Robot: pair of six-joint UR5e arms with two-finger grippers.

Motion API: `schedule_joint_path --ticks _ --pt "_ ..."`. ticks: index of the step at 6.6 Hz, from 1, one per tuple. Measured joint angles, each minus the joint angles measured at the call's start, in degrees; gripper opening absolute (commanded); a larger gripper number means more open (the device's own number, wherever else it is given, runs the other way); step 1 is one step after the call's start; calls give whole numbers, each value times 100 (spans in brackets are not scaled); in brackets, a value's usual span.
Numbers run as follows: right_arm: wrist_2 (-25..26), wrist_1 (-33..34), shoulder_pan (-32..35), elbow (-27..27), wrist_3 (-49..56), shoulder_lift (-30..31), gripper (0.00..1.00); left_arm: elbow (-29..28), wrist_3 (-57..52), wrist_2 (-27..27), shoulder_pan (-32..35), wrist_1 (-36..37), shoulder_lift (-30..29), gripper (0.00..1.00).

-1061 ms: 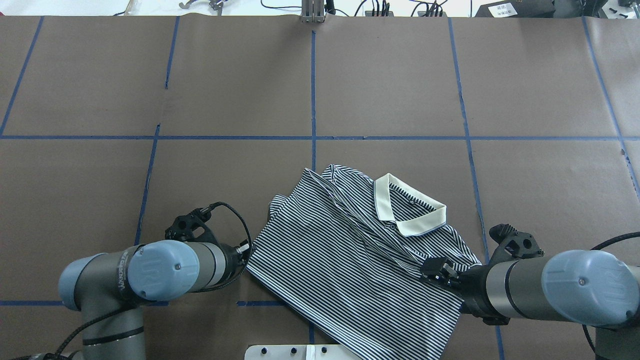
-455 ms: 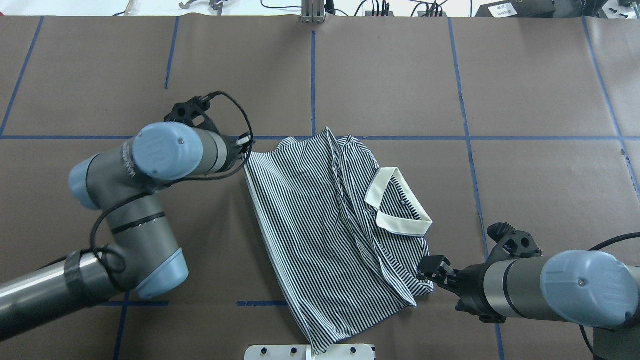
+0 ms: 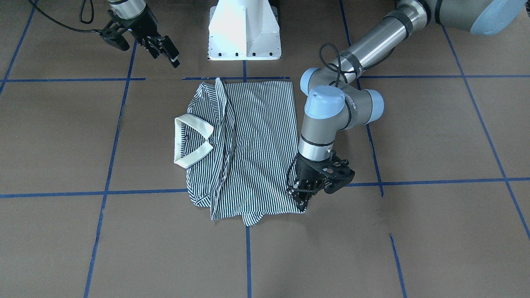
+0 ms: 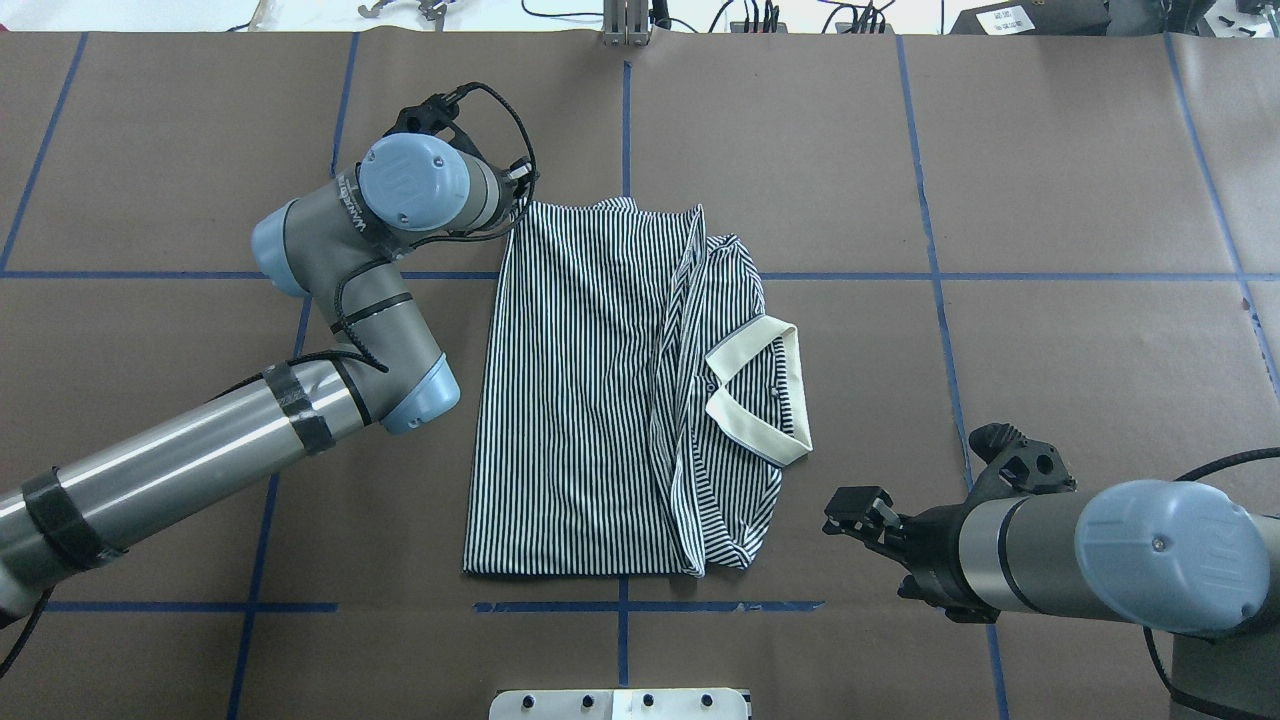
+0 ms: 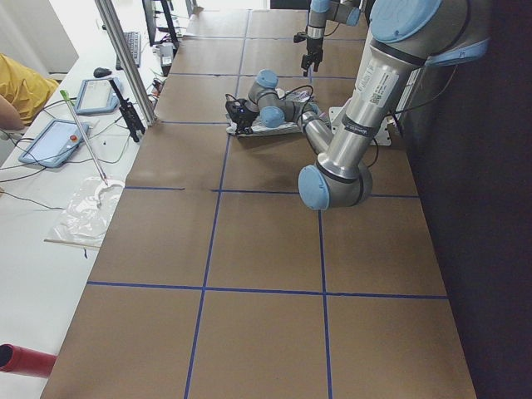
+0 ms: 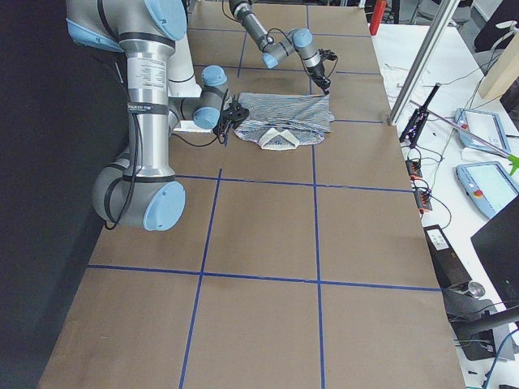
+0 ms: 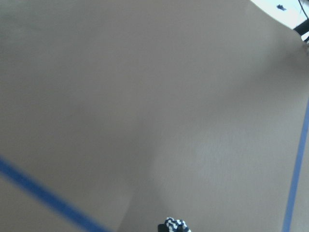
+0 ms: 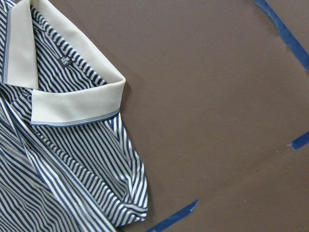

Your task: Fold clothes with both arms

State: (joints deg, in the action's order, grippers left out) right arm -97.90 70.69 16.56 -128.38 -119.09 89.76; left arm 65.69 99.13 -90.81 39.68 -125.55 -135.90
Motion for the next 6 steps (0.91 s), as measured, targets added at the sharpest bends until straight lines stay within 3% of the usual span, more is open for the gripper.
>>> schedule_joint_path --ticks 1,2,4,6 --pt "3 6 152 246 15 -321 100 6 -85 -94 86 -94 -48 39" --pt "-2 164 320 569 89 -782 100 698 -101 -364 139 -87 290 39" --pt "-3 1092 448 1567 587 -2280 100 2577 -101 -880 151 -54 1589 40" --pt "-21 1568 441 2542 1531 -3355 100 3036 -96 -1015 114 -48 2016 41"
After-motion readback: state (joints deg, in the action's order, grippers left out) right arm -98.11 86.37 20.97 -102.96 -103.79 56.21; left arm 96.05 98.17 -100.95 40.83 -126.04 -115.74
